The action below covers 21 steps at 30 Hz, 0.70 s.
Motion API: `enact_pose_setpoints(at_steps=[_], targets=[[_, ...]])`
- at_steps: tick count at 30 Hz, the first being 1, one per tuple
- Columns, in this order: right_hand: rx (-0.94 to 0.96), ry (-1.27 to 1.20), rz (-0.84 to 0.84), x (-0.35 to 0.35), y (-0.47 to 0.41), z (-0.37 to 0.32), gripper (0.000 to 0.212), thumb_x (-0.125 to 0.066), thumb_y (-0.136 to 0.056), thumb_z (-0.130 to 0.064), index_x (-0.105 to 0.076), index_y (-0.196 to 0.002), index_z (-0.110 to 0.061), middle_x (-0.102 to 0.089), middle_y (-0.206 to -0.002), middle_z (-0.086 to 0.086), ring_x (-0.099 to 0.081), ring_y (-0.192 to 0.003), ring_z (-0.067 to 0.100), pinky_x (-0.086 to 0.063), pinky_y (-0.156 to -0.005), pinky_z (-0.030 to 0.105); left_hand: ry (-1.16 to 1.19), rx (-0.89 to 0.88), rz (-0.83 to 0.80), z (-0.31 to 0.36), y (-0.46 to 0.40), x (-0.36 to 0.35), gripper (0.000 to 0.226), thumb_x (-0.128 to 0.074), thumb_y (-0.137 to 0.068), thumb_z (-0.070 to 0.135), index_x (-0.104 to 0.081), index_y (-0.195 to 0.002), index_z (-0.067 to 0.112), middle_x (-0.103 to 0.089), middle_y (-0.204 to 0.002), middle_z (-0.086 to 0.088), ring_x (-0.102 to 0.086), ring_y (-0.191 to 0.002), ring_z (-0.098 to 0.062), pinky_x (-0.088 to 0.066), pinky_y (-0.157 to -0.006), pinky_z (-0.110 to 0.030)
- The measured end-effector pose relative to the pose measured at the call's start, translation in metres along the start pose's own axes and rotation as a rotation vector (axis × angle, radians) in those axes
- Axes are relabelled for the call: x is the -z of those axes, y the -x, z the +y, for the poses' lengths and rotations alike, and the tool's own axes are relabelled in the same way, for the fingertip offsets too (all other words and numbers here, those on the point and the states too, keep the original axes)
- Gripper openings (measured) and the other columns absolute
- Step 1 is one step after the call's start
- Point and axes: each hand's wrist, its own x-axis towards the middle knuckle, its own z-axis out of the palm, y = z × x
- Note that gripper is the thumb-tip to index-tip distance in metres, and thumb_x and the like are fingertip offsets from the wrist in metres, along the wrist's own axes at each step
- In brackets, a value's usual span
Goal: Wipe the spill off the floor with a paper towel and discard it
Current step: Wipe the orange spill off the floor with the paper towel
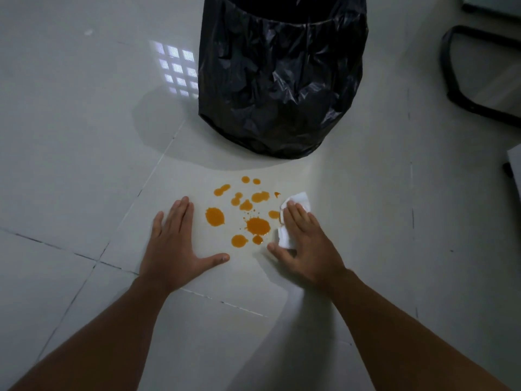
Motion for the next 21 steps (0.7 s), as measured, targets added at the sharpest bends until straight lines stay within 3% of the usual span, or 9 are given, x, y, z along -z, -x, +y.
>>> enact_pose_setpoints(at_steps=[5, 10, 18, 21], targets=[[-0.049, 0.043, 0.015, -0.002, 0.003, 0.006, 0.091, -0.027, -0.091, -0.077, -0.009, -0.161, -0.021, 0.004, -0.167, -0.012, 0.01, -0.152, 0.003, 0.004, -0.123, 0.027, 0.003, -0.003, 0.003, -0.002, 0.0, -0.003, 0.138, -0.033, -0.061, 0.103, -0.02, -0.157, 0.003, -0.019, -0.167, -0.012, -0.015, -0.155, -0.025, -0.012, -0.125, -0.052], [-0.133, -0.017, -0.017, 0.0, -0.032, -0.006, 0.105, -0.022, -0.084, -0.086, 0.002, -0.161, -0.018, 0.012, -0.168, -0.004, 0.014, -0.153, 0.01, 0.005, -0.125, 0.036, 0.013, 0.001, 0.004, -0.003, -0.001, -0.003, 0.139, -0.031, -0.061, 0.103, -0.018, -0.157, 0.004, -0.016, -0.168, -0.01, -0.012, -0.156, -0.023, -0.01, -0.126, -0.051], [0.065, 0.084, -0.129, 0.01, -0.022, 0.011, 0.102, -0.021, -0.085, -0.086, 0.002, -0.161, -0.022, 0.014, -0.167, -0.01, 0.014, -0.152, 0.006, 0.0, -0.125, 0.036, -0.011, -0.011, -0.006, -0.002, 0.0, -0.003, 0.139, -0.028, -0.062, 0.103, -0.018, -0.157, 0.002, -0.016, -0.168, -0.013, -0.013, -0.156, -0.026, -0.012, -0.125, -0.053], [0.041, 0.119, -0.147, 0.014, -0.014, 0.016, 0.101, -0.018, -0.084, -0.086, 0.001, -0.161, -0.023, 0.013, -0.167, -0.011, 0.013, -0.152, 0.006, 0.001, -0.124, 0.032, -0.009, -0.011, -0.006, -0.002, 0.001, -0.004, 0.14, -0.026, -0.062, 0.103, -0.019, -0.157, 0.002, -0.016, -0.168, -0.013, -0.013, -0.156, -0.025, -0.011, -0.125, -0.053]])
